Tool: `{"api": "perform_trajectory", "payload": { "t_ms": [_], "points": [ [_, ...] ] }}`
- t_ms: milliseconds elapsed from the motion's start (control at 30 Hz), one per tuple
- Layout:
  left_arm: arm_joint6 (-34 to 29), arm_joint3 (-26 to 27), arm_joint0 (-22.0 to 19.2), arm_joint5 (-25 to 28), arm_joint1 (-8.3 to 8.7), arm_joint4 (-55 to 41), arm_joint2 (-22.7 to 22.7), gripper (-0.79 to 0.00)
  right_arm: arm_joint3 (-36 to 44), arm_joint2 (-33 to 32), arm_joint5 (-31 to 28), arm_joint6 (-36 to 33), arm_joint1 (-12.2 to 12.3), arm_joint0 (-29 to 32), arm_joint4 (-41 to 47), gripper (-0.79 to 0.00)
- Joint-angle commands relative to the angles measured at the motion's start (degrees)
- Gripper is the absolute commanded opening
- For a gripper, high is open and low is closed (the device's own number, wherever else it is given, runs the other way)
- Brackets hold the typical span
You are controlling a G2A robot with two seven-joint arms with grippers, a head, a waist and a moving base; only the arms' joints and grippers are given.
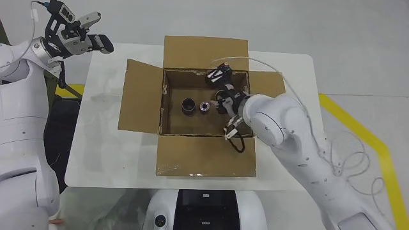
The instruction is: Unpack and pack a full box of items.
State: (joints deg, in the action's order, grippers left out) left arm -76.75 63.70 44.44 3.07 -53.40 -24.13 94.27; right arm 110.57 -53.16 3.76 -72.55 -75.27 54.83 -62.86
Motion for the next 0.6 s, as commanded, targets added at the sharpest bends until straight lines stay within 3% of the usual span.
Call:
{"api": "perform_trajectory", "payload": {
  "t_ms": [0,567],
  "points": [
    [0.0,0.0,0.0,0.0,0.00,0.0,0.0,0.000,1.1,-0.4,-0.1,0.0,0.1,0.3,-0.6,-0.785],
    [0.0,0.0,0.0,0.0,0.00,0.0,0.0,0.000,11.5,-7.9,2.7,-0.8,1.5,6.8,-11.8,-0.785]
  ]
}}
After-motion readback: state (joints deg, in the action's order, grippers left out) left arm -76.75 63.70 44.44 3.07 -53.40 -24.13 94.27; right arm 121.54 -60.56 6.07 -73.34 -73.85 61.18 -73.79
